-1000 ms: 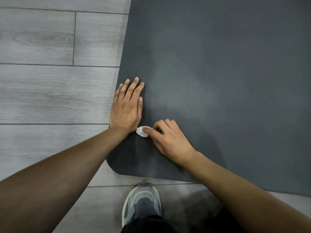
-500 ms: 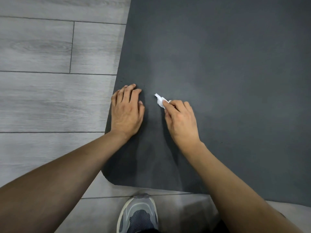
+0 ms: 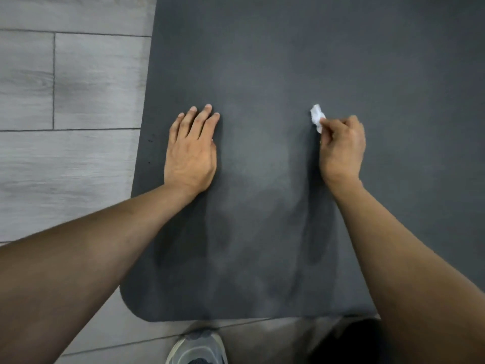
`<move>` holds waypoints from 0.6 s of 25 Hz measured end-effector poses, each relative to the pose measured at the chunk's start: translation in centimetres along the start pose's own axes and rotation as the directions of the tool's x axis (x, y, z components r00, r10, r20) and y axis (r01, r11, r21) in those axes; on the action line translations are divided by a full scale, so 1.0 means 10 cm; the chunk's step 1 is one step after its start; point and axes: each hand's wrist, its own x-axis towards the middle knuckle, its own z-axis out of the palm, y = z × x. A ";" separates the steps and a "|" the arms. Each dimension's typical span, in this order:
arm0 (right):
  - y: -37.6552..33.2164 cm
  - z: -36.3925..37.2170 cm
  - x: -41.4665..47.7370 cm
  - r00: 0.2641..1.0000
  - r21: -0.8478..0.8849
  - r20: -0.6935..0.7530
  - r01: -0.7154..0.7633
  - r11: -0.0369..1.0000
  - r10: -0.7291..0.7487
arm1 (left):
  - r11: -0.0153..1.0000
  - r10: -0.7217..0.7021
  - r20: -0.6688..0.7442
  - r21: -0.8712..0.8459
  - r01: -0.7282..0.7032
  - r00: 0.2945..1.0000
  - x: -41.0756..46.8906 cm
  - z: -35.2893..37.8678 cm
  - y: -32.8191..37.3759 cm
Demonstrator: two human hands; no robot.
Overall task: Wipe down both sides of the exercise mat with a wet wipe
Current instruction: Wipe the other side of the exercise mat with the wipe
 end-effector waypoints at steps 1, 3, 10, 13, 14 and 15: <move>0.03 -0.04 0.01 0.993 -0.005 -0.001 -0.122 0.993 0.122 | 1.000 -0.011 -0.009 0.002 0.011 1.000 0.00 0.01 0.02; -0.23 0.04 -0.03 0.946 0.017 -0.029 -0.324 0.946 0.324 | 1.000 -0.021 -0.009 -0.001 0.021 1.000 0.03 0.00 0.05; -1.21 0.35 -0.37 0.906 0.201 0.244 0.302 0.932 -0.347 | 0.999 0.031 -0.028 -0.036 -0.032 0.999 0.01 0.02 -0.06; -0.38 0.05 -0.20 0.981 -0.022 0.156 0.120 0.993 -0.115 | 1.000 0.025 -0.020 0.018 -0.025 0.999 0.01 0.00 -0.06; -0.11 -0.10 -0.17 0.991 -0.068 0.134 0.008 0.998 0.001 | 0.997 0.004 -0.020 0.073 -0.003 1.000 0.00 -0.01 -0.02; 0.07 -0.18 -0.15 0.986 -0.099 0.121 -0.102 0.990 0.113 | 0.990 -0.030 -0.017 0.134 0.032 0.999 0.00 -0.01 0.04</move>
